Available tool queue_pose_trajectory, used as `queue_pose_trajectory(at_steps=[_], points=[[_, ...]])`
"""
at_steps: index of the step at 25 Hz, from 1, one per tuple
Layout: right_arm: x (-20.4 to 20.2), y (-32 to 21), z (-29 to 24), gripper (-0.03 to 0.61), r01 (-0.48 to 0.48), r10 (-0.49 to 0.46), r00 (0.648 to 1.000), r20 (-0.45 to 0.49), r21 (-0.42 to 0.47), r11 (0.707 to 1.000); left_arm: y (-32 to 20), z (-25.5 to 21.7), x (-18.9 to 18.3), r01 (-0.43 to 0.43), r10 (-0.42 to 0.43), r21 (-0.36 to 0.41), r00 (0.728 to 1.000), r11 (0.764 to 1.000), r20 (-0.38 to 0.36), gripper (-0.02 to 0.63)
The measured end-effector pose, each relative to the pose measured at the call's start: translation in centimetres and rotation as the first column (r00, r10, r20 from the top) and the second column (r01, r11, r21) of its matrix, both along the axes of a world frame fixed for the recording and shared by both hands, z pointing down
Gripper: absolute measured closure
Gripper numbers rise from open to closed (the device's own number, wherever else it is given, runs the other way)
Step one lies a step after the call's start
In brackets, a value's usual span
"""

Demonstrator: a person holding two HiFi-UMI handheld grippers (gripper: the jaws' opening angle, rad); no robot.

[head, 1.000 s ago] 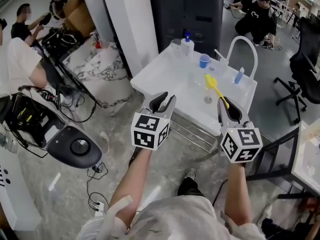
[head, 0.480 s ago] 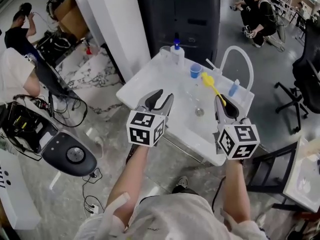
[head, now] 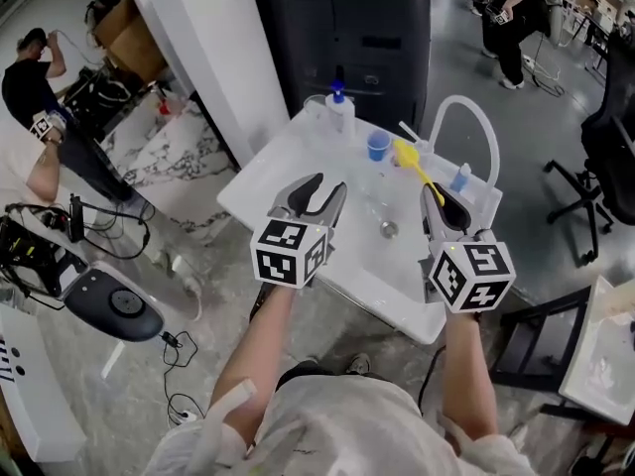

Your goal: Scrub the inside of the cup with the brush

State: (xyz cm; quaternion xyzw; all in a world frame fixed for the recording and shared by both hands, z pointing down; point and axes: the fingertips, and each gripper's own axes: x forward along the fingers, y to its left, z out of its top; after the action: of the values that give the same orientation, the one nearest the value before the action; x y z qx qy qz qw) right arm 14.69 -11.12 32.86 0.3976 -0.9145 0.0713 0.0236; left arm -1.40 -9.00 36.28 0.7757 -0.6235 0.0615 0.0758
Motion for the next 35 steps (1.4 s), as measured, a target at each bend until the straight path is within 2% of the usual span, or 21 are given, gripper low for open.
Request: queue_pose_trajectory(at_steps=[8,17,21,26,35], points=[[-0.5,-2.9,0.0,0.545,-0.056,0.056,0.998,0.013,-0.003,0.998,-4.0,0.6,-0.3,-0.071,0.071,-0.002,0.997,0.997,0.004,0.427],[-2.8,-8.0,1.4,0.545,-0.214,0.213,0.977,-0.021,-0.008,0.977,-12.1,1.8,-2.6,-0.230,0.230,0.009,0.973,0.973,-0.012,0.408],[-3.1,-9.9,1.8,0.545,-0.302,0.301,0.953,-0.037,-0.020,0.953,-15.5,2.2,-2.8,-0.319,0.319,-0.004,0.948,0.948,-0.019,0.395],[-3.6,-11.2,1.7,0.545,-0.397,0.396,0.917,-0.050,-0.008,0.918,-18.1,2.1,-2.4,-0.433,0.433,0.004,0.901,0.901,-0.018,0.373],[-5.6,-12.8,1.9,0.545,-0.473,0.472,0.879,-0.058,0.005,0.881,-20.8,2.9,-1.6,-0.564,0.565,0.023,0.825,0.825,-0.017,0.327]])
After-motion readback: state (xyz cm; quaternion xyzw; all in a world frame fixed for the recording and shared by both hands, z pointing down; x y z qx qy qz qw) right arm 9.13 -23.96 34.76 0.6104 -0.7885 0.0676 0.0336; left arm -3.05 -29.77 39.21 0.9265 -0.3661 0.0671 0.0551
